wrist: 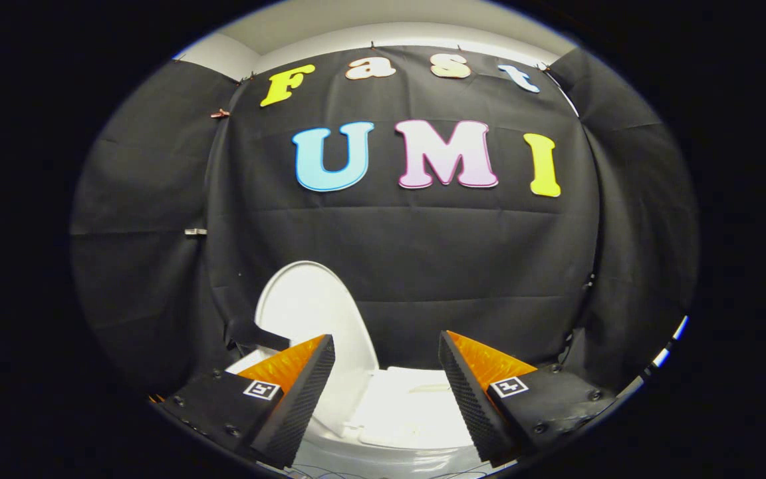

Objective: Open the toilet lid.

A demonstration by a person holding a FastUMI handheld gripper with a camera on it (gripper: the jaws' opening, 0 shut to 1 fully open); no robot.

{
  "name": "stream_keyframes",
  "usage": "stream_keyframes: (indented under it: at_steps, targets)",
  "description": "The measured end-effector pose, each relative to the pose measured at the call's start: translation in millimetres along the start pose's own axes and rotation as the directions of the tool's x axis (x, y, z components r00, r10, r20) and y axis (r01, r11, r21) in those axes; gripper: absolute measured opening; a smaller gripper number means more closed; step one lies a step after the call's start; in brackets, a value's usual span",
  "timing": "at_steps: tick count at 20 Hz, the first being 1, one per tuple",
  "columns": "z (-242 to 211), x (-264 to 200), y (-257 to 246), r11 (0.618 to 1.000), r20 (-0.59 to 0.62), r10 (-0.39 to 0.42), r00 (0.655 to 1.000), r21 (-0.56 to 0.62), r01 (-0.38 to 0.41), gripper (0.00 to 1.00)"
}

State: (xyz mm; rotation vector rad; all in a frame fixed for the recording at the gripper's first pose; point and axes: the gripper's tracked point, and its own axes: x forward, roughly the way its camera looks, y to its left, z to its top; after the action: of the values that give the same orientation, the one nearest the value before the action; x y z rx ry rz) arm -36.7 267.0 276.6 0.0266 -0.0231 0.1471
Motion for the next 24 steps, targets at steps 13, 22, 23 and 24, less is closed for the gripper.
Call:
stream_keyframes:
  at_steps: [13, 22, 23, 24]
  targets:
    - [-56.3, -13.9, -150.7, 0.989, 0.049, -0.148, 0.988, 0.007, 0.148, 0.99]
    - [-75.1, -12.7, -153.2, 0.992, 0.042, -0.126, 0.991, -0.024, 0.127, 0.98]
    - [-74.0, -13.4, -152.1, 0.992, 0.045, -0.125, 0.991, -0.019, 0.126, 0.99]
    - [-75.2, -12.8, -152.4, 0.992, 0.044, -0.124, 0.991, -0.019, 0.125, 0.99]
